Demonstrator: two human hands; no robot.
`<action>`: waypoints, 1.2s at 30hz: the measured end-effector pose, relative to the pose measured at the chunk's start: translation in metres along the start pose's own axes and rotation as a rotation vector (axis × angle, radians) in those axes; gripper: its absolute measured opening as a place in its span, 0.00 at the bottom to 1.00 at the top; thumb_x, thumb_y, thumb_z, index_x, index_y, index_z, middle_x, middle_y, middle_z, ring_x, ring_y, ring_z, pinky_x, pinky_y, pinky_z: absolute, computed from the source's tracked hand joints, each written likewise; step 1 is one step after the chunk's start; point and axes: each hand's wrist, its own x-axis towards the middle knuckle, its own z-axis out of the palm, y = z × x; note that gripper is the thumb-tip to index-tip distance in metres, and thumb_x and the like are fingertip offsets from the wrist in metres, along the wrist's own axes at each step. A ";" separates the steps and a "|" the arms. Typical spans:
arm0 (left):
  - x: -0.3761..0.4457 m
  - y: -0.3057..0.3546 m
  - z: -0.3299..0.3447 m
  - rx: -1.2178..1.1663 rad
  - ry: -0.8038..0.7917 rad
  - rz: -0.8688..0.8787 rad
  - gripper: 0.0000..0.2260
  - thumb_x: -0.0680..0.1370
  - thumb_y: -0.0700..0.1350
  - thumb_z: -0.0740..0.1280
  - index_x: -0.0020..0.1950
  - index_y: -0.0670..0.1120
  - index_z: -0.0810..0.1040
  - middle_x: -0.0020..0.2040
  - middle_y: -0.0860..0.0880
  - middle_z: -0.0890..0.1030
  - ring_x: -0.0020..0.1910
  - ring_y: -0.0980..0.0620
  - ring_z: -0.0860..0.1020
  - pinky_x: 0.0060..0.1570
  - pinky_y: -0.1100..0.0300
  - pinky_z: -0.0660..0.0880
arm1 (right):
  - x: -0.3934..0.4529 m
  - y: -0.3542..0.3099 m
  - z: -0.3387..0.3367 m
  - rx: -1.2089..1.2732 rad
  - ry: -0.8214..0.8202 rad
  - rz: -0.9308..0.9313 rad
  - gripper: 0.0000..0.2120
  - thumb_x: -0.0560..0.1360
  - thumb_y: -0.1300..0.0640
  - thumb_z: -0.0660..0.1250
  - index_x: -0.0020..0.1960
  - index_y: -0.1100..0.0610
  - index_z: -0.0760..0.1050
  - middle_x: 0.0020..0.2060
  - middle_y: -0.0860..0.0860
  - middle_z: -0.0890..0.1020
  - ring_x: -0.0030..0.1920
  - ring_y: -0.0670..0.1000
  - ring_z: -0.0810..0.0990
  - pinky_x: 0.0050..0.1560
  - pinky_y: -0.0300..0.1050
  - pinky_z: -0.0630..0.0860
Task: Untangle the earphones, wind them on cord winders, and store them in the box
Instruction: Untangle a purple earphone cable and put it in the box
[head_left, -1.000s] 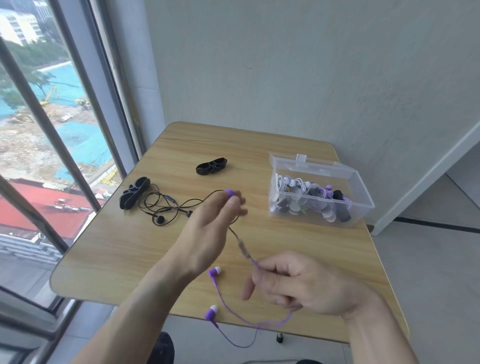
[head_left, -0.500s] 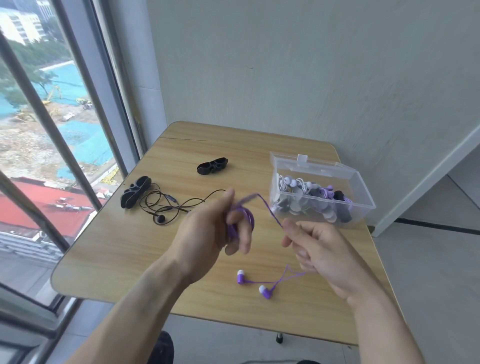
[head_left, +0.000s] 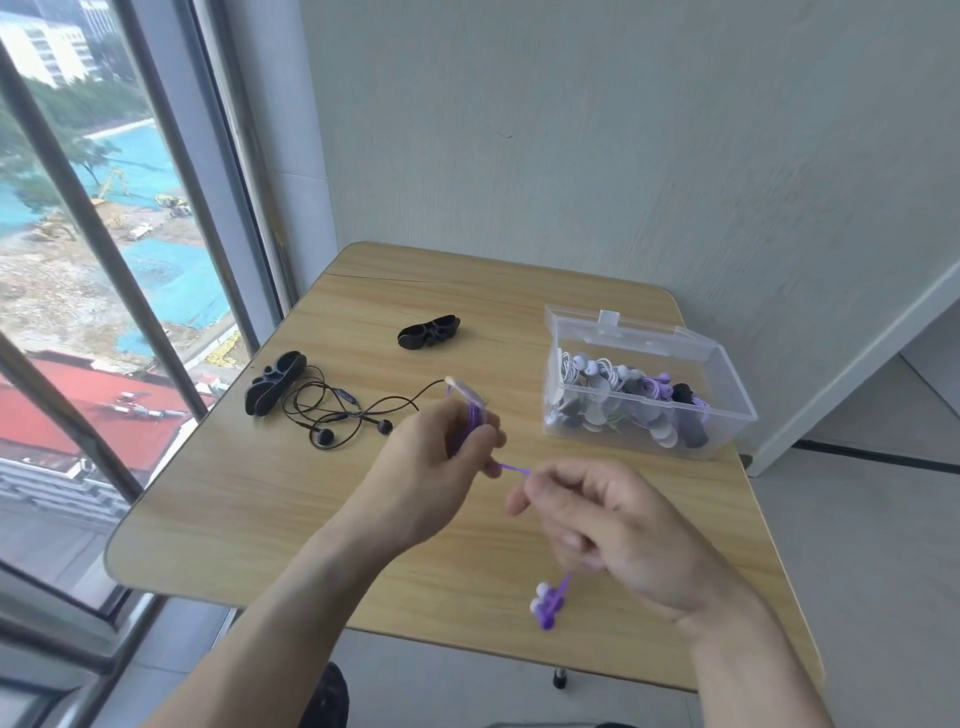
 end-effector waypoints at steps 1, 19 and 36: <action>0.000 0.000 -0.002 0.085 -0.050 0.007 0.07 0.82 0.43 0.63 0.49 0.46 0.80 0.45 0.52 0.85 0.43 0.57 0.83 0.53 0.52 0.78 | -0.002 -0.001 -0.006 0.047 0.029 -0.003 0.13 0.78 0.49 0.65 0.47 0.56 0.83 0.27 0.50 0.64 0.26 0.47 0.60 0.29 0.40 0.62; -0.003 0.024 0.003 -1.099 -0.162 -0.310 0.10 0.79 0.47 0.58 0.39 0.45 0.68 0.34 0.46 0.74 0.28 0.52 0.69 0.26 0.62 0.56 | 0.014 0.015 0.007 -0.177 0.292 0.031 0.10 0.83 0.56 0.61 0.48 0.57 0.80 0.29 0.48 0.77 0.29 0.48 0.73 0.31 0.36 0.69; -0.004 0.005 0.011 0.236 -0.004 0.171 0.08 0.81 0.42 0.66 0.42 0.45 0.78 0.33 0.54 0.80 0.32 0.59 0.78 0.35 0.69 0.70 | 0.013 0.013 0.013 -0.317 0.385 -0.021 0.09 0.76 0.49 0.71 0.40 0.51 0.84 0.28 0.50 0.83 0.32 0.51 0.82 0.40 0.49 0.78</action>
